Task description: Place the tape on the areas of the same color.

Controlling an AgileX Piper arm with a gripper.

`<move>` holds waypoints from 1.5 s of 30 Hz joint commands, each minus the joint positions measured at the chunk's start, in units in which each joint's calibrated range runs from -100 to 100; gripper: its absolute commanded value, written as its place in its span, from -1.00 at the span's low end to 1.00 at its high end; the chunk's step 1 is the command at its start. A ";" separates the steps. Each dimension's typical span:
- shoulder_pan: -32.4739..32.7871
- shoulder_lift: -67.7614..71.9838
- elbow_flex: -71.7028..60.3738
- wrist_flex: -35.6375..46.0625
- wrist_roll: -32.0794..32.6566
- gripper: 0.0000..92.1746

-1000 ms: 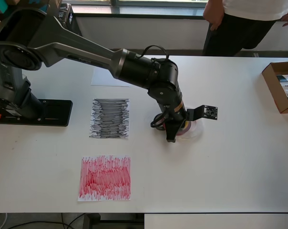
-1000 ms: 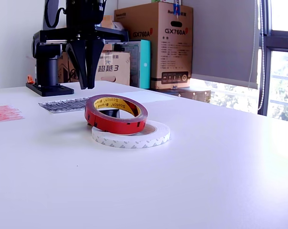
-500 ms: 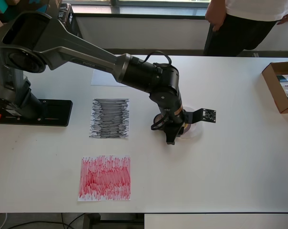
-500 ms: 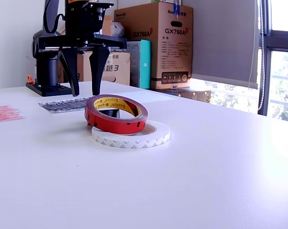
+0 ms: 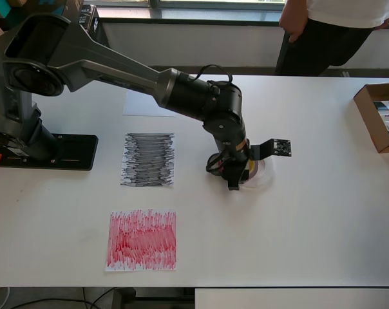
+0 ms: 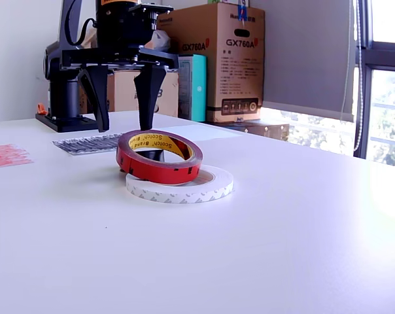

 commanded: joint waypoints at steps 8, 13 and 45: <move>-0.26 0.76 -0.05 -0.42 1.17 0.42; -0.74 3.57 -0.23 -0.42 1.25 0.42; -0.66 -1.95 -1.68 0.35 4.44 -1.00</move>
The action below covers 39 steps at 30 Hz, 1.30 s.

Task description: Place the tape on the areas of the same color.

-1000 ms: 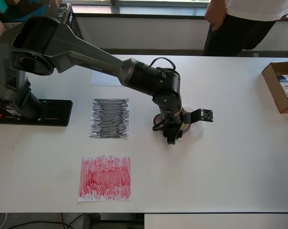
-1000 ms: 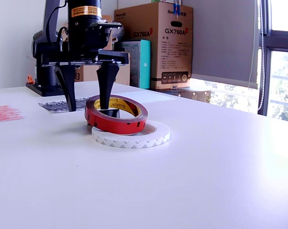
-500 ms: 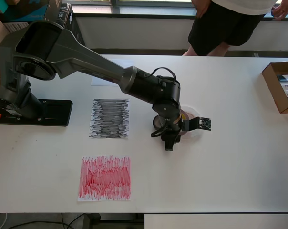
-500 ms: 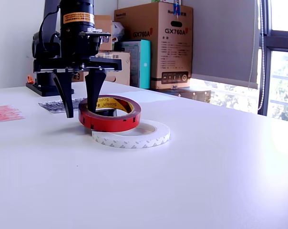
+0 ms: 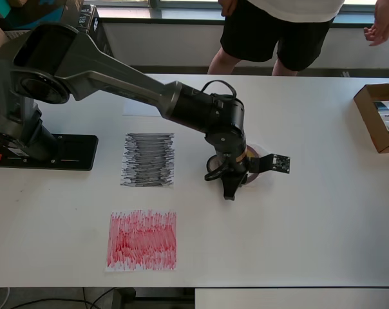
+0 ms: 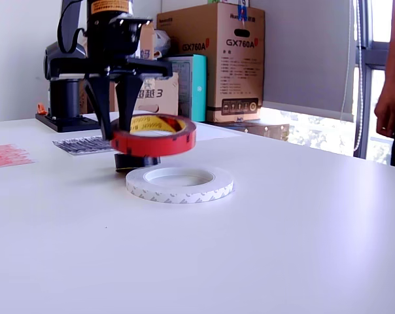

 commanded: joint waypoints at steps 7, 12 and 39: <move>3.18 -14.22 10.99 -0.46 -5.39 -1.00; 3.10 -24.98 24.35 -1.90 -8.34 -1.00; -18.92 -35.92 64.42 -37.88 -30.61 -1.00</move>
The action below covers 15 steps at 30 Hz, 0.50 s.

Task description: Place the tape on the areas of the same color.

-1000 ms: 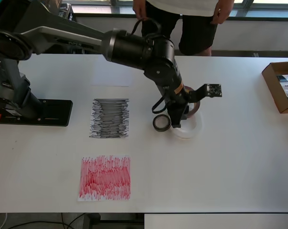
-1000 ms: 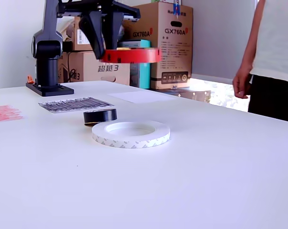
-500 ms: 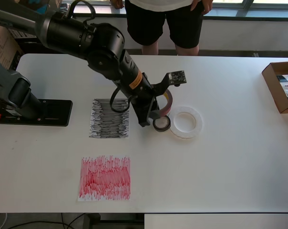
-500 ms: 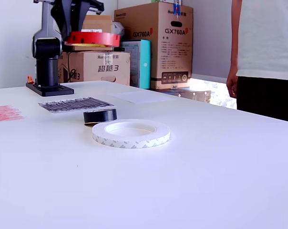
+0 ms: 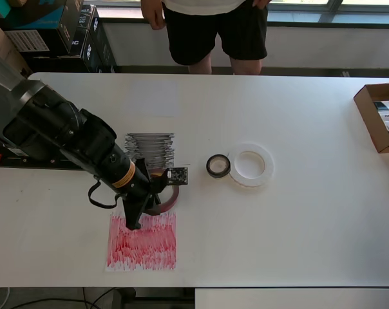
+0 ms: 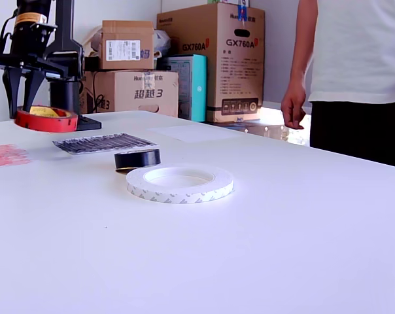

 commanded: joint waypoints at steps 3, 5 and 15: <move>-5.75 4.48 4.41 -8.05 -5.14 -1.00; -7.49 5.98 4.23 -10.59 -6.45 -1.00; -8.98 7.20 0.23 -12.80 -6.12 -1.00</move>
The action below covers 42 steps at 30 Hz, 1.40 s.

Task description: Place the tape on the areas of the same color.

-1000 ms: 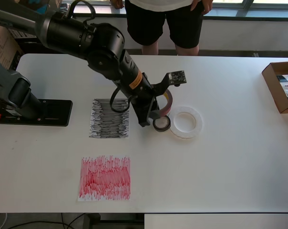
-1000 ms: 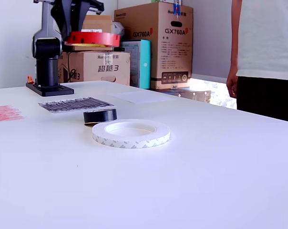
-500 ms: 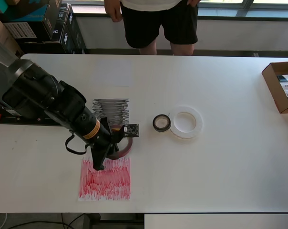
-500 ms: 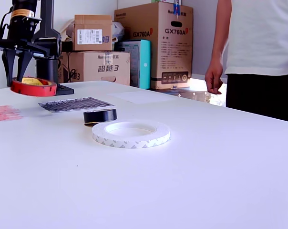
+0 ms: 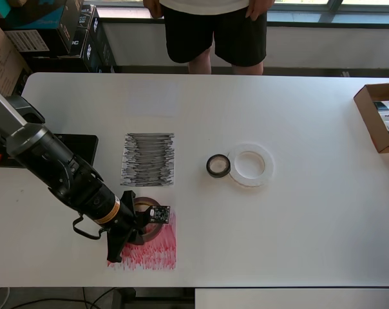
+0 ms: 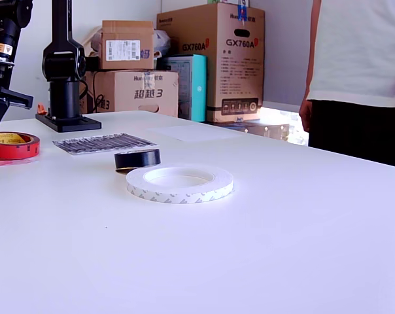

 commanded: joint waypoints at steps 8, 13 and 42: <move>-1.79 -0.59 -4.45 0.21 0.66 -1.00; -3.37 0.06 -4.54 0.21 0.50 -1.00; -3.76 5.40 -6.09 -0.55 0.01 -1.00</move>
